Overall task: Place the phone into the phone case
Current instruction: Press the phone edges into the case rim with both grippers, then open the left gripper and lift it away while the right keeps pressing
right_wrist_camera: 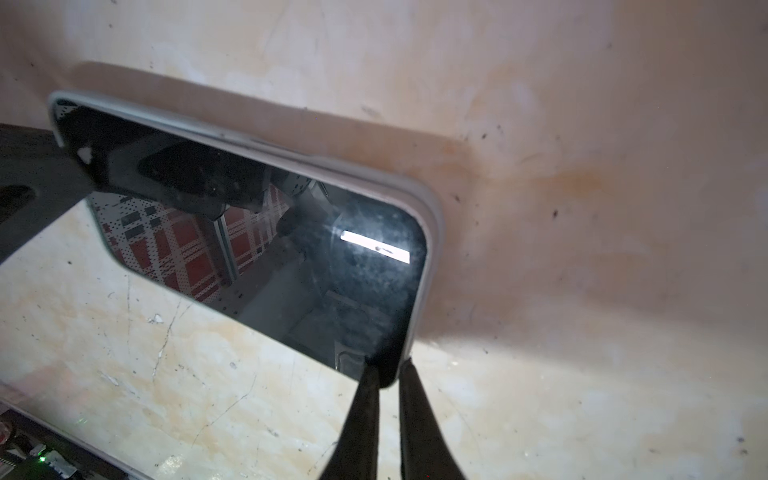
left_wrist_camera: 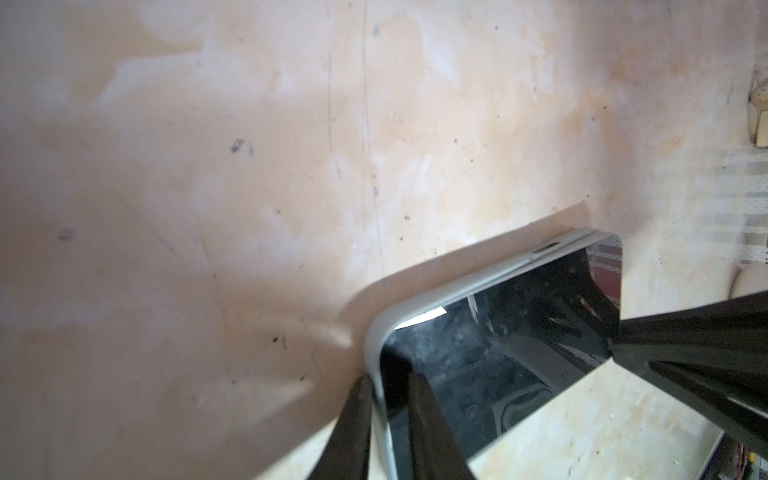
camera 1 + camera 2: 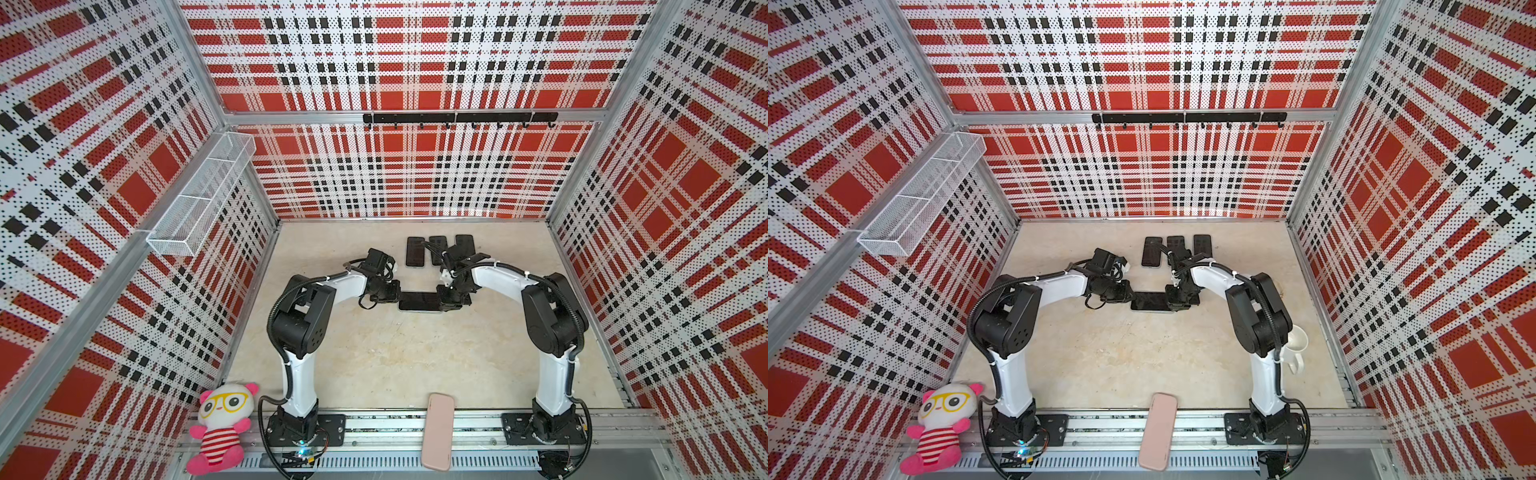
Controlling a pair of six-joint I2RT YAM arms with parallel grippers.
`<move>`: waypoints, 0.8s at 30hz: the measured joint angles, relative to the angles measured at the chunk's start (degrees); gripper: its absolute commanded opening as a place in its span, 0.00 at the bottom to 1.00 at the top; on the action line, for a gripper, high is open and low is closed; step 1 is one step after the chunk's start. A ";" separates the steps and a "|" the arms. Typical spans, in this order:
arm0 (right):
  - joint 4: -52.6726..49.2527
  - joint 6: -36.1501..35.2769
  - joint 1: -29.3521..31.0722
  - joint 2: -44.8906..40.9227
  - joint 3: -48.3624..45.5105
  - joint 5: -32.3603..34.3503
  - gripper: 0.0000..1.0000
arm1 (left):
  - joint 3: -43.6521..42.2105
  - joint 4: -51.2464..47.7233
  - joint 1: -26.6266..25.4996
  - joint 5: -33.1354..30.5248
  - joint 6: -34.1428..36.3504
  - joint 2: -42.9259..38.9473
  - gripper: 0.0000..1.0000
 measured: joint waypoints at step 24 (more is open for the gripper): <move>-2.58 0.90 0.59 -0.98 1.77 5.73 0.18 | -0.07 0.07 0.00 -0.13 -0.37 -0.15 0.20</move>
